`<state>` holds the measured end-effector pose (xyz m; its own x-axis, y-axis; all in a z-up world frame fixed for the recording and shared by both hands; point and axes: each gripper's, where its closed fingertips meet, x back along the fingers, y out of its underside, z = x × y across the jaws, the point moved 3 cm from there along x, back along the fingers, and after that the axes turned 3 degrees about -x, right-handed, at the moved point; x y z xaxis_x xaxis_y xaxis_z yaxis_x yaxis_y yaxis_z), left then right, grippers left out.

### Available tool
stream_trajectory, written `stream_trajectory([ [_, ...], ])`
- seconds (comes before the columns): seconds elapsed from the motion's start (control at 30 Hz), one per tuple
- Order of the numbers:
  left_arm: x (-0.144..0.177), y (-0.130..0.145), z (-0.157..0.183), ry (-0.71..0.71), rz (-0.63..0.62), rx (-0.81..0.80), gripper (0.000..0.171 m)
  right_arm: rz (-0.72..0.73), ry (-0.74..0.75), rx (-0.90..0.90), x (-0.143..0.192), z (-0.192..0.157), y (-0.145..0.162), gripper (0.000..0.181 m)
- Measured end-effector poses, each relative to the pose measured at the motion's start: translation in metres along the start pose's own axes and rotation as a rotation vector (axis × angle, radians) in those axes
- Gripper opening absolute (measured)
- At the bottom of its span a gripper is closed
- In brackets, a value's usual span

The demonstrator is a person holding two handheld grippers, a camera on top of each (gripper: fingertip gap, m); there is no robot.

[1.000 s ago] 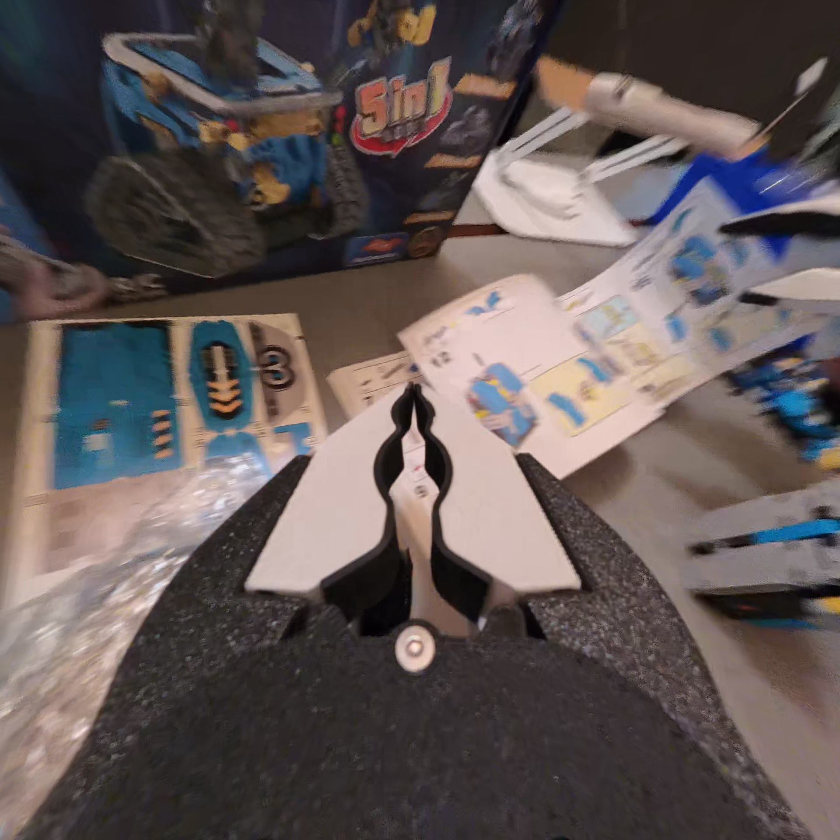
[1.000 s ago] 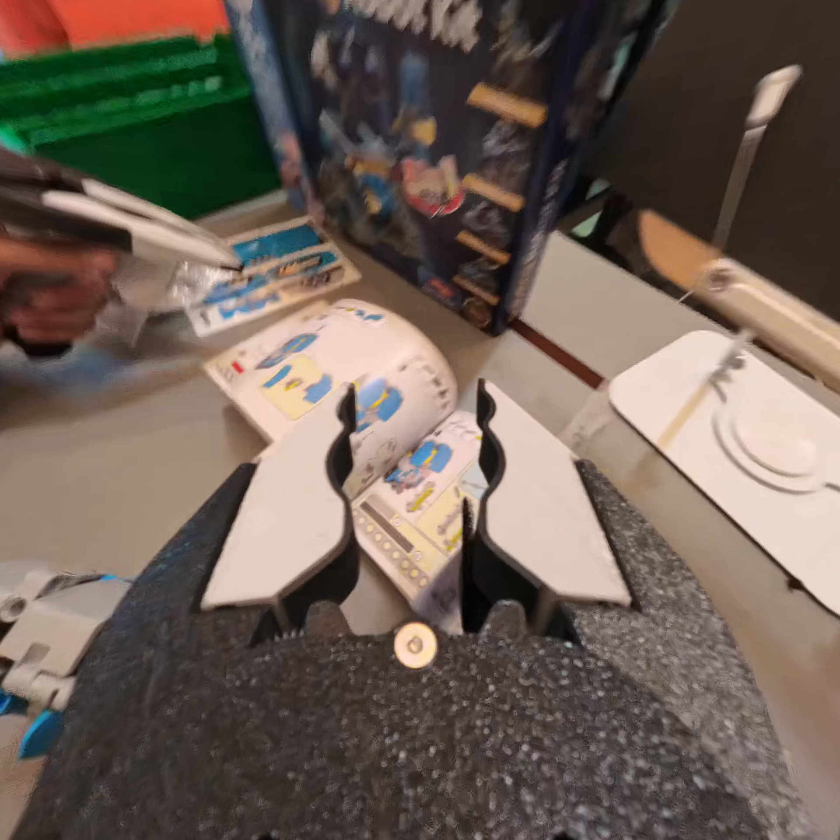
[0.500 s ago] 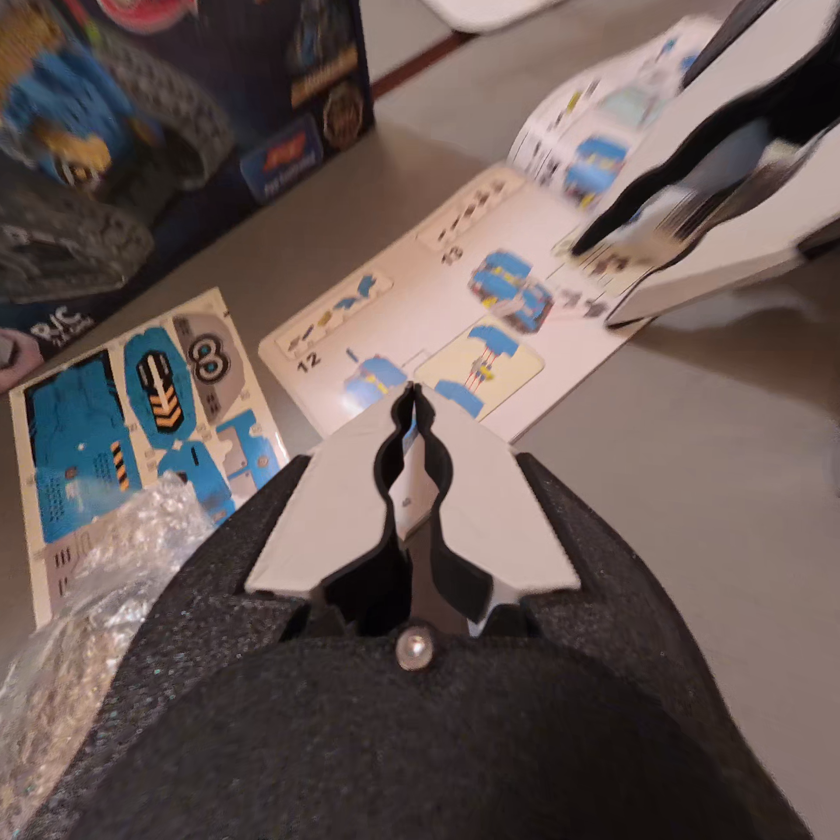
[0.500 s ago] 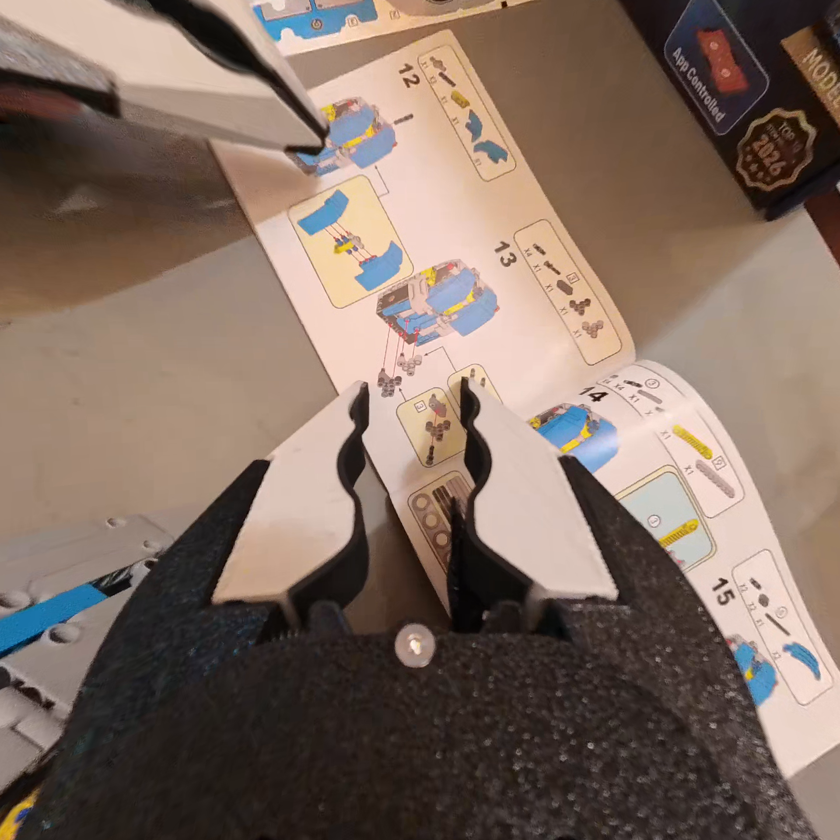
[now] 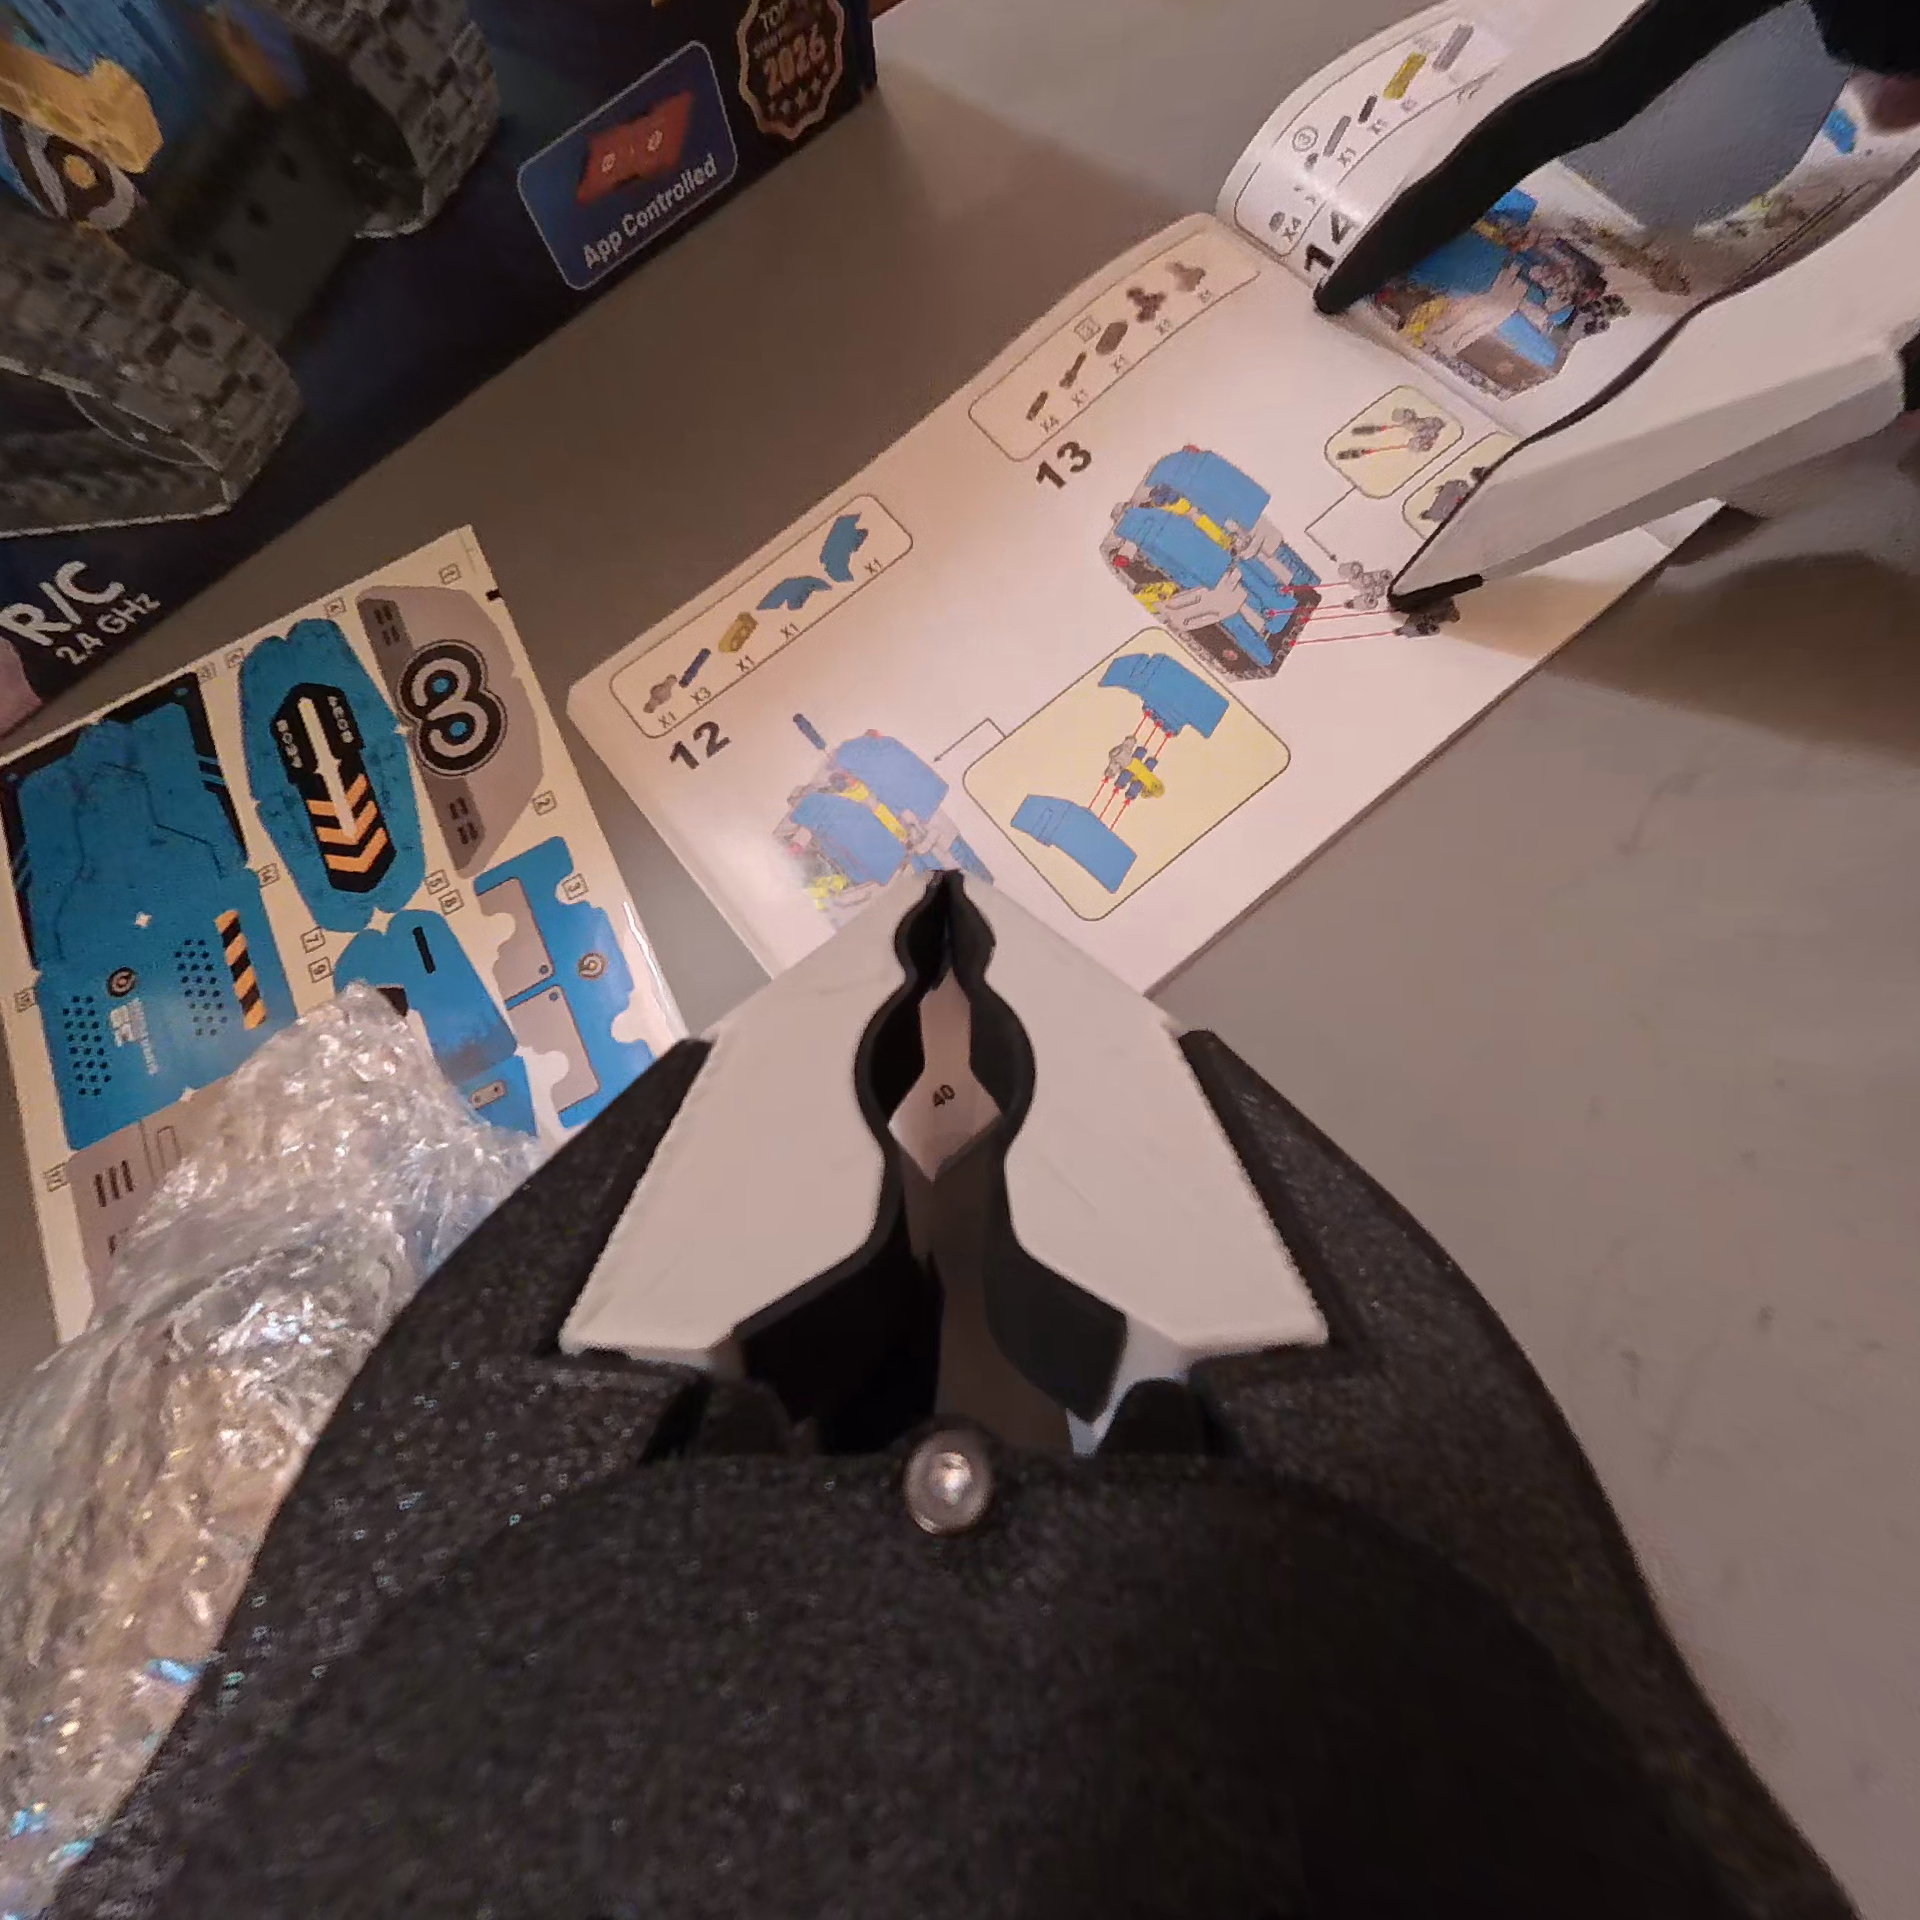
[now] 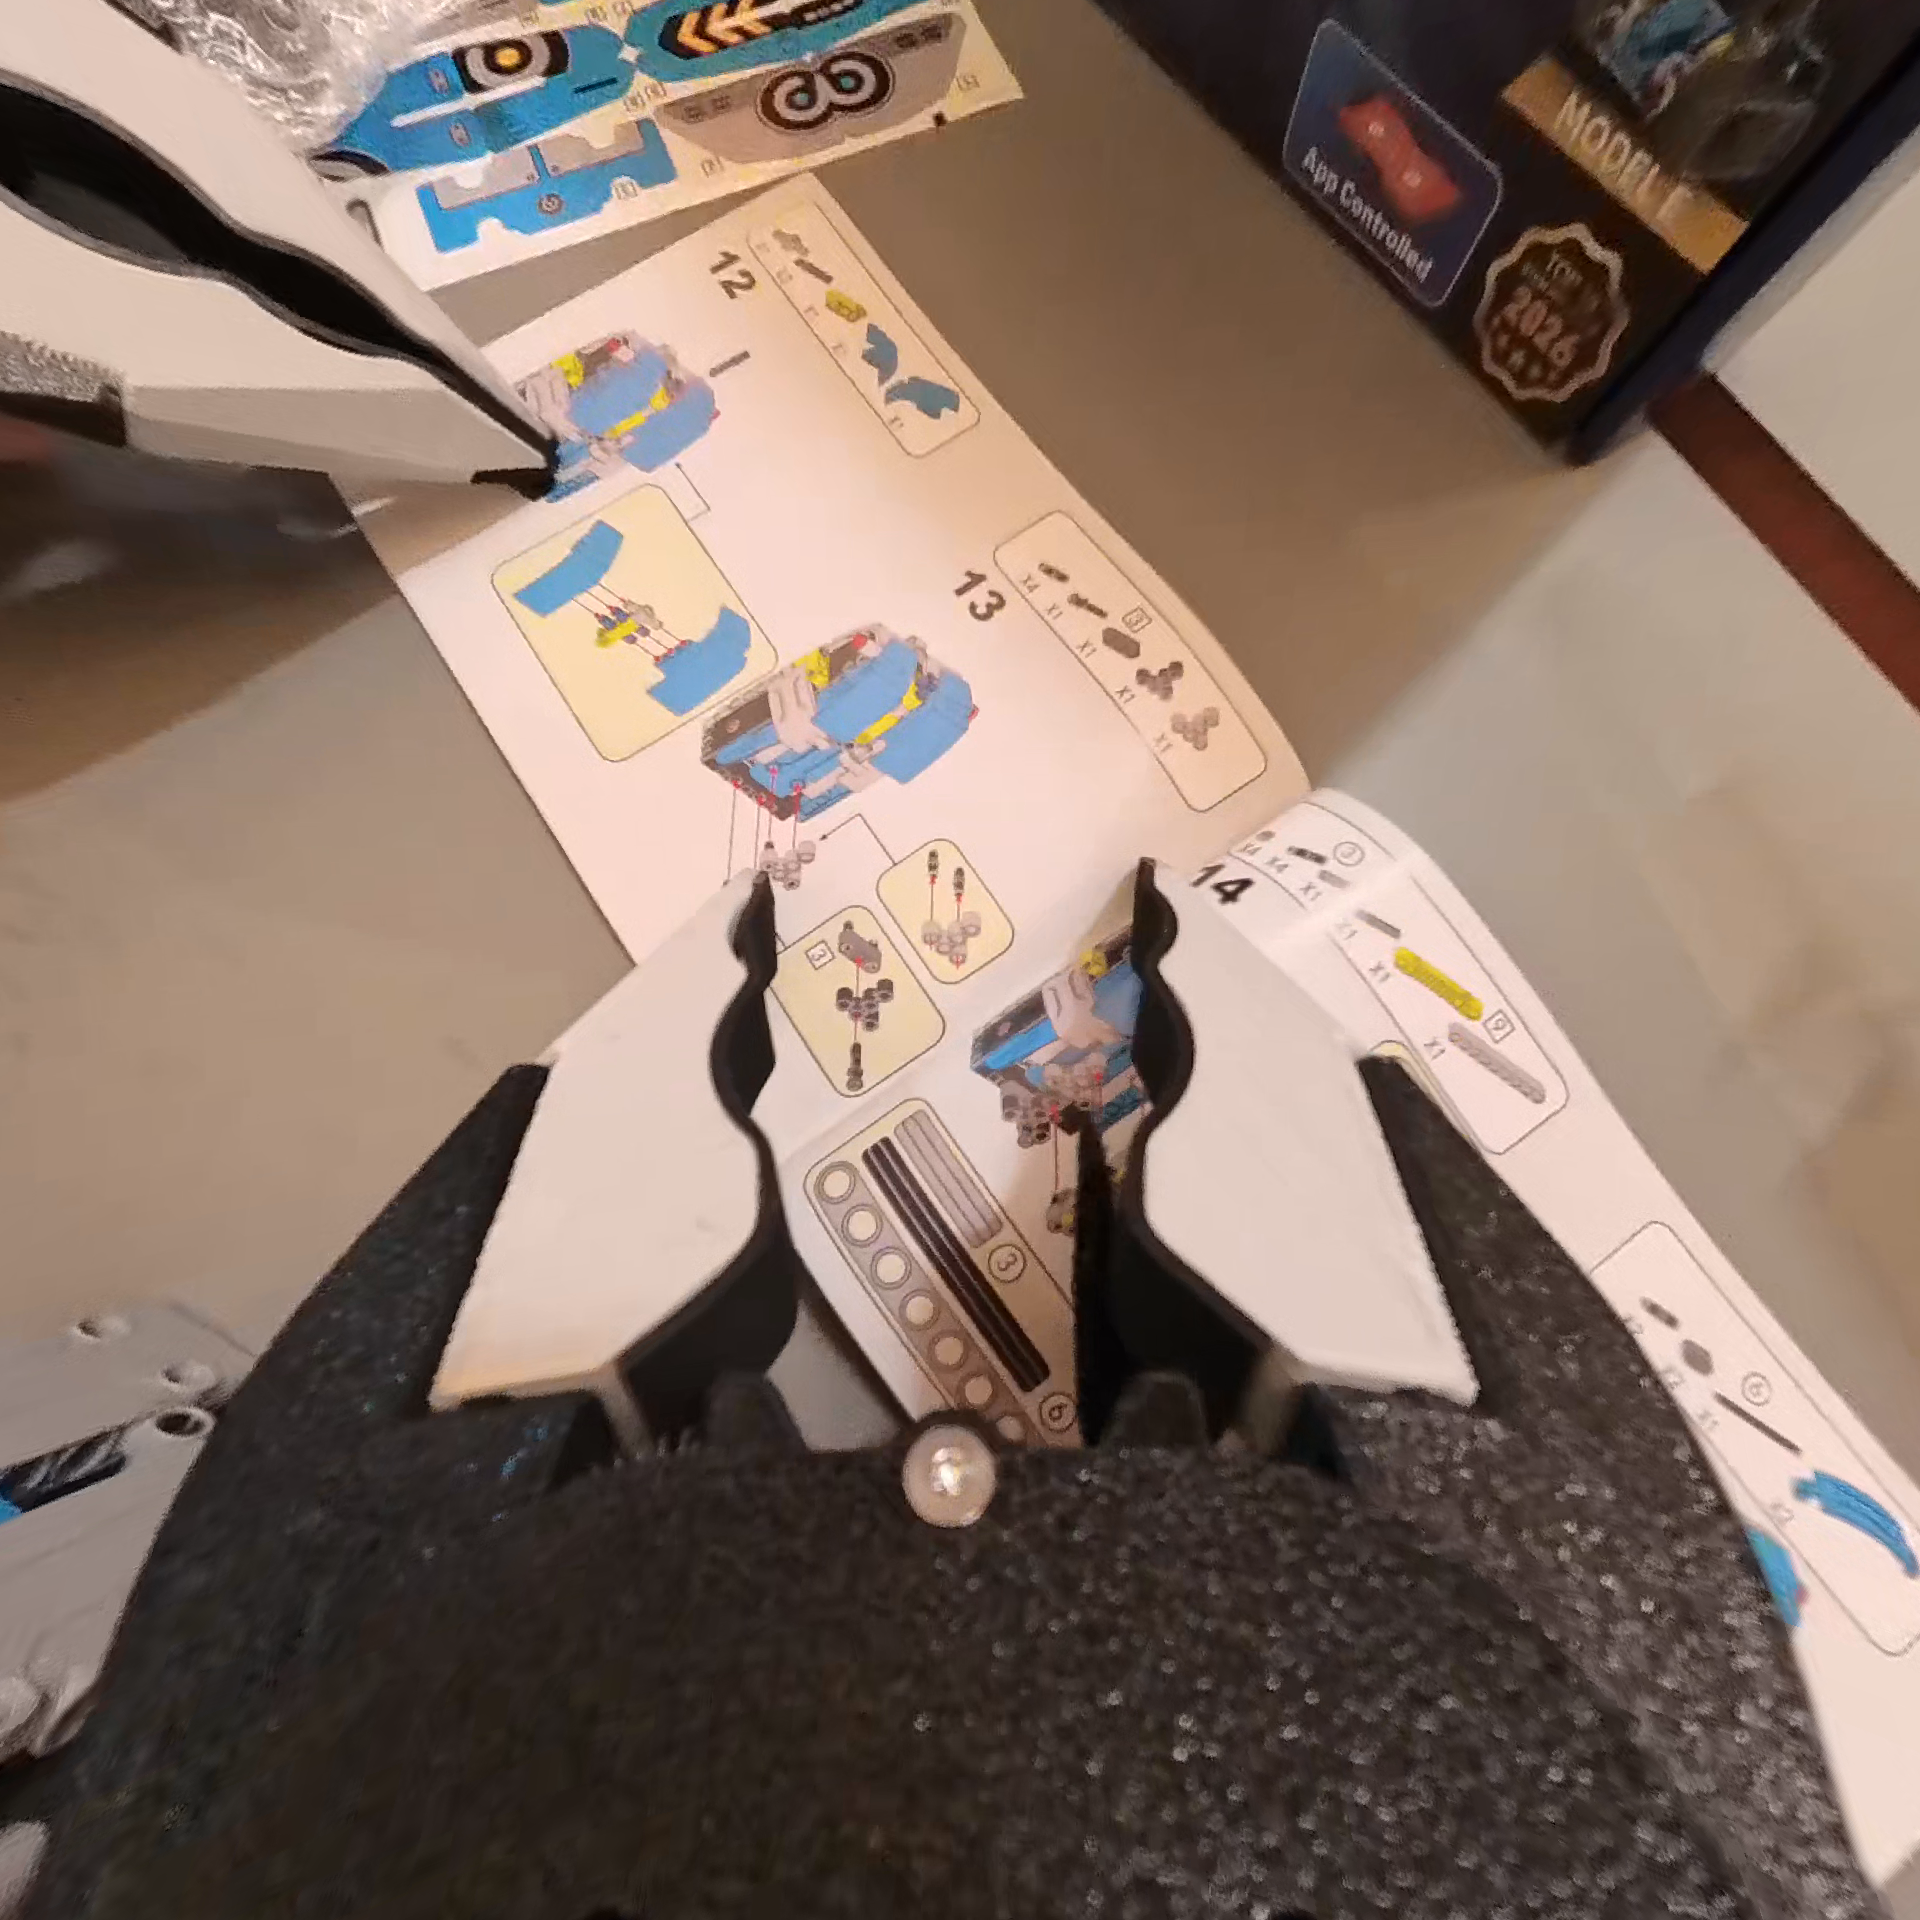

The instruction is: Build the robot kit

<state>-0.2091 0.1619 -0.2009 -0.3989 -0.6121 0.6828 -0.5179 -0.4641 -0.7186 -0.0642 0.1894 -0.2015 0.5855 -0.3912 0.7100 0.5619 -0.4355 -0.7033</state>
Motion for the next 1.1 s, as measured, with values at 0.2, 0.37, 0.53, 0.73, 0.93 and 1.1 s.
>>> stream_trajectory([
  [0.2,0.002,0.002,-0.002,0.079,0.011,0.074,0.000,0.001,-0.001,-0.021,0.000,0.000,0.002,0.070],
  [0.37,0.003,0.004,-0.003,0.115,0.020,0.106,0.000,0.021,0.001,-0.028,0.000,-0.001,0.003,0.070],
  [0.53,0.003,0.004,-0.004,0.131,0.021,0.122,0.000,0.007,0.007,-0.033,0.000,-0.001,0.003,0.070],
  [0.73,0.003,0.004,-0.002,0.106,0.019,0.088,0.000,0.014,0.010,-0.036,0.001,-0.001,0.002,0.069],
  [0.93,0.004,0.003,-0.002,0.108,0.019,0.087,0.000,0.047,-0.002,-0.069,0.014,0.004,-0.005,0.068],
  [1.1,0.010,-0.007,-0.009,0.046,0.091,0.095,0.032,0.460,0.116,-0.188,0.164,0.022,-0.056,0.069],
])
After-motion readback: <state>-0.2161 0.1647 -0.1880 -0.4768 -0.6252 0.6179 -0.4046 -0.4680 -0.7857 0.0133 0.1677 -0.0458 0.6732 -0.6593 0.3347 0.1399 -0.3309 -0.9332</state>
